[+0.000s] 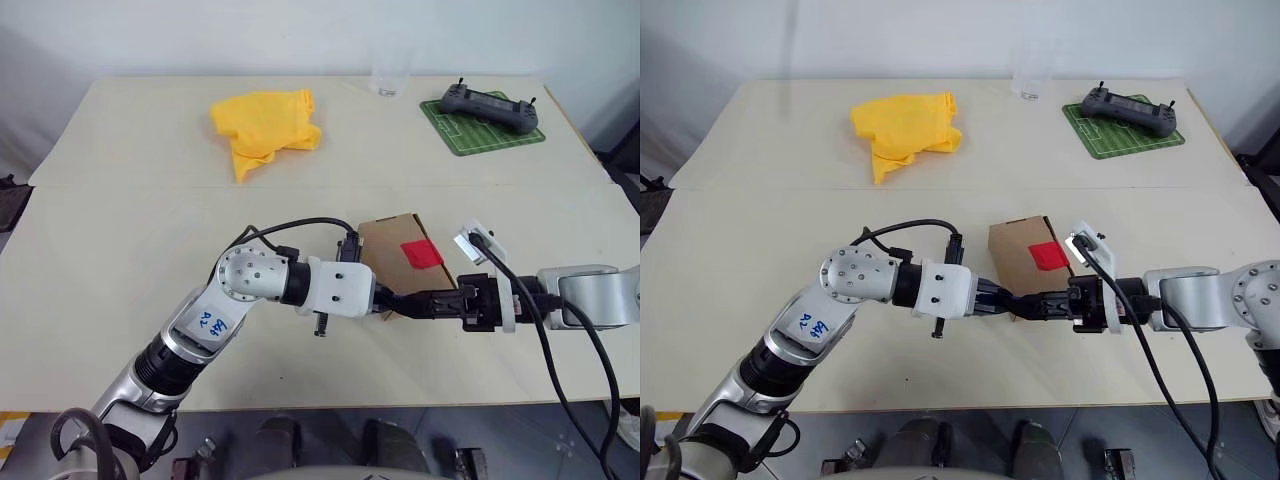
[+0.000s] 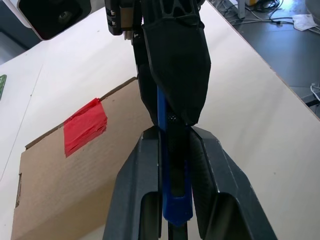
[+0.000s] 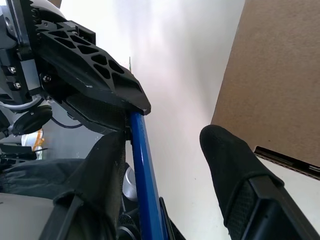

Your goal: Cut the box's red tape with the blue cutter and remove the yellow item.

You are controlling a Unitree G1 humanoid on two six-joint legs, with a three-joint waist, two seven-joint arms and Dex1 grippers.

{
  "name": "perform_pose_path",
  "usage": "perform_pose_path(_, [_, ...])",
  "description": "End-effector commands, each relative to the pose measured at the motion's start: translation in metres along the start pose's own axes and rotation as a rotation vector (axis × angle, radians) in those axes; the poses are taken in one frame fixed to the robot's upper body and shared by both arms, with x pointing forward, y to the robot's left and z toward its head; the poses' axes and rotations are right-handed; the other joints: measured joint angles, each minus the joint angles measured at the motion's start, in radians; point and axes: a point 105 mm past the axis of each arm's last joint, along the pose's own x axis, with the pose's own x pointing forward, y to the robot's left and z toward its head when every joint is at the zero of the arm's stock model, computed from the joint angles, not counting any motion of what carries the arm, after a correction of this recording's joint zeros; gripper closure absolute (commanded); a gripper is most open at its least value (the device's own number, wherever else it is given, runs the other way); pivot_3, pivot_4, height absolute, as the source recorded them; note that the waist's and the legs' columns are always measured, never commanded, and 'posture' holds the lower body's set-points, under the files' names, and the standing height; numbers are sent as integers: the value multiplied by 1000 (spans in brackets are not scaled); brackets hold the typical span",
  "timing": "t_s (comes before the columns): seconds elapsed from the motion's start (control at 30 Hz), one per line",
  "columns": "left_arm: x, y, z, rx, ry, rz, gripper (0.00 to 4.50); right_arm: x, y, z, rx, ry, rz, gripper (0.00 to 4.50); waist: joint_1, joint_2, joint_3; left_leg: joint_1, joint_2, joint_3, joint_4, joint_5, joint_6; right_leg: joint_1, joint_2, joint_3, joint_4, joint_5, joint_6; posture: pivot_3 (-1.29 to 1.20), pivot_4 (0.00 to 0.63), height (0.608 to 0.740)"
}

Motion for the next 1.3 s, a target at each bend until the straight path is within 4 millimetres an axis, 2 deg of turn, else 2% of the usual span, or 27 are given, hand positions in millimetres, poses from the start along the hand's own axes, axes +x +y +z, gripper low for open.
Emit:
perform_pose_path(0.03, [0,1,6,37,-23,9,4083,-3,3,6,-13,-25,11,2830,0,0,0,0,0,0,0,0,0,0,0,0,0,0,0,0,150,740])
perform_pose_path(0.07, [-1,1,7,38,-23,9,4083,-3,3,5,-11,-27,14,3259,0,0,0,0,0,0,0,0,0,0,0,0,0,0,0,0,150,740])
perform_pose_path(0.2, [-1,1,6,40,-20,8,4083,-4,3,6,-4,-40,20,4416,0,0,0,0,0,0,0,0,0,0,0,0,0,0,0,0,150,740])
perform_pose_path(0.5, [-2,-2,5,10,-32,-9,4083,-5,7,10,-15,-54,42,4416,0,0,0,0,0,0,0,0,0,0,0,0,0,0,0,0,150,740])
perform_pose_path(0.63, [-6,-1,5,-57,-55,9,2780,-6,12,10,-36,-52,67,4416,-1,0,0,0,0,0,0,0,0,0,0,0,0,0,0,0,150,740])
perform_pose_path(0.7, [-15,-3,4,-72,-61,0,2165,-8,18,10,-55,-48,89,4416,-2,0,0,0,0,0,0,0,0,0,0,0,1,0,0,0,150,740])
perform_pose_path(0.77, [-36,-13,3,-150,-86,-44,1571,-14,25,10,-81,-44,115,4416,-4,0,0,0,0,0,0,0,0,0,0,0,1,0,0,0,150,740])
perform_pose_path(0.8, [-53,-21,2,-215,-103,-81,1284,-19,28,10,-96,-45,123,4416,-6,1,0,0,1,0,0,0,0,-1,0,0,1,0,0,0,150,740])
perform_pose_path(0.83, [-65,-28,3,-255,-114,-106,1248,-22,31,10,-107,-46,129,4416,-10,1,0,0,2,-1,0,0,0,-1,0,0,2,0,0,0,150,740])
perform_pose_path(0.9, [-90,-31,-6,-372,-112,-89,1248,-31,35,11,-129,-64,123,4416,-17,1,0,0,2,-3,-1,0,0,-2,1,0,3,-1,-1,0,150,740])
perform_pose_path(1.0, [-121,-32,-23,-452,-43,-63,1248,-49,38,15,-151,-94,95,4416,-12,1,0,0,2,-4,0,0,0,-1,0,-1,3,-1,-1,0,150,740])
perform_pose_path(1.03, [-130,-26,-25,-481,-69,-37,1248,-57,38,18,-159,-113,74,4416,-6,1,0,0,1,-2,1,0,0,-1,0,-1,3,-1,-1,0,150,740])
perform_pose_path(1.1, [-142,-5,-37,-486,-108,67,1636,-73,36,20,-168,-157,-5,4416,9,1,0,0,1,-2,2,0,0,0,-1,0,3,-1,-1,0,150,740])
perform_pose_path(1.23, [-134,17,-46,-478,-168,120,2770,-95,29,16,-169,-218,-151,4416,20,0,-1,0,0,0,4,1,1,1,0,0,4,0,0,0,150,740])
perform_pose_path(1.3, [-114,36,-47,-475,-225,124,3429,-105,23,15,-183,-288,-271,4416,26,0,-1,0,0,0,5,1,1,1,0,0,4,2,0,0,150,740])
